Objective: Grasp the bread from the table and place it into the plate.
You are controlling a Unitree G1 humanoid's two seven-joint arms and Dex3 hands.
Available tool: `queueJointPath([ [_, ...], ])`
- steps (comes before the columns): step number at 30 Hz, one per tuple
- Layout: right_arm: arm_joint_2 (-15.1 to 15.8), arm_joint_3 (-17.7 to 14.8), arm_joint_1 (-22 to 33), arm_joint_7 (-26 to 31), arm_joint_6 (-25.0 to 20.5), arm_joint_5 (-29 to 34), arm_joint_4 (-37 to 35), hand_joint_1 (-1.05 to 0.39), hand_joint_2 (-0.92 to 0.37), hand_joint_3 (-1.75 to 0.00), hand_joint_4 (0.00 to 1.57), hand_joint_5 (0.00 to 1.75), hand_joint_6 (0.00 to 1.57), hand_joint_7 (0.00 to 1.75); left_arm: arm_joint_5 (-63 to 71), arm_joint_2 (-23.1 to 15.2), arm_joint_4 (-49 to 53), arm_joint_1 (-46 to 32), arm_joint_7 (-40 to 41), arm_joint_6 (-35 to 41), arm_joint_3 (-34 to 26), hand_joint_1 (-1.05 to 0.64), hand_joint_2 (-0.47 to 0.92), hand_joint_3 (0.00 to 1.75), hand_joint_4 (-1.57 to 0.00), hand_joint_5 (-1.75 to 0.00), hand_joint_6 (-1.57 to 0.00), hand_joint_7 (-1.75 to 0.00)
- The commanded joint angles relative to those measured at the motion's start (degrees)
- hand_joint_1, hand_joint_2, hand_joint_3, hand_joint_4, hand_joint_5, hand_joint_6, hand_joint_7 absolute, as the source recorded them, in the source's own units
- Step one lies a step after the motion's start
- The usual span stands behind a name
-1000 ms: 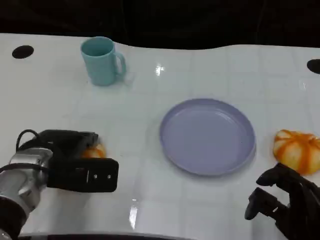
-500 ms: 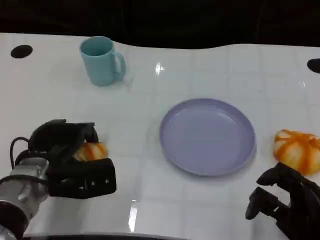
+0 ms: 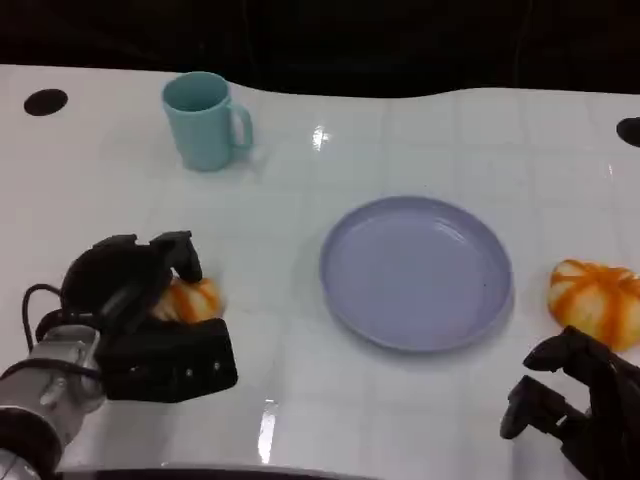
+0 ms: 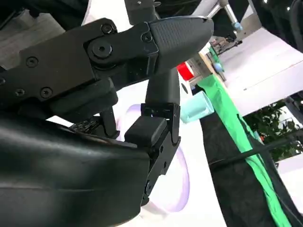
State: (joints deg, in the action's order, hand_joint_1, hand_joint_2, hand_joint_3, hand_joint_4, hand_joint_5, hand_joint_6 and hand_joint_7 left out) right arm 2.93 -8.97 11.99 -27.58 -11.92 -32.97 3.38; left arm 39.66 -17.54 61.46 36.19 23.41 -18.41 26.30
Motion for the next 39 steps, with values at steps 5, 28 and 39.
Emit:
queueJointPath([
  [5, 0.1, -0.3, -0.1, 0.6, -0.4, -0.1, 0.7, -0.53, -0.92, -0.17, 0.73, 1.54, 0.79, 1.07, -1.8, 1.0, -4.1, -0.1, 5.4, -3.0, -2.3, -0.23, 0.71, 0.82, -0.84, -1.75, -0.57, -1.75],
  [28, -0.3, -0.3, -0.6, -0.3, 0.5, 0.0, -0.3, -0.52, -0.92, -0.20, 0.72, 1.56, 0.78, 1.09, -5.9, 7.5, -8.5, 5.8, 2.2, -7.9, -4.8, -0.16, 0.44, 1.26, -0.91, -1.75, -0.67, -1.75],
  [39, -0.4, -0.7, -0.8, -0.6, 0.2, -0.4, -0.8, -0.53, -0.92, -0.16, 0.72, 1.54, 0.77, 1.09, -3.7, 12.0, -3.4, 11.5, 3.5, -10.4, -1.8, -0.12, 0.40, 1.36, -0.92, -1.75, -0.70, -1.75],
])
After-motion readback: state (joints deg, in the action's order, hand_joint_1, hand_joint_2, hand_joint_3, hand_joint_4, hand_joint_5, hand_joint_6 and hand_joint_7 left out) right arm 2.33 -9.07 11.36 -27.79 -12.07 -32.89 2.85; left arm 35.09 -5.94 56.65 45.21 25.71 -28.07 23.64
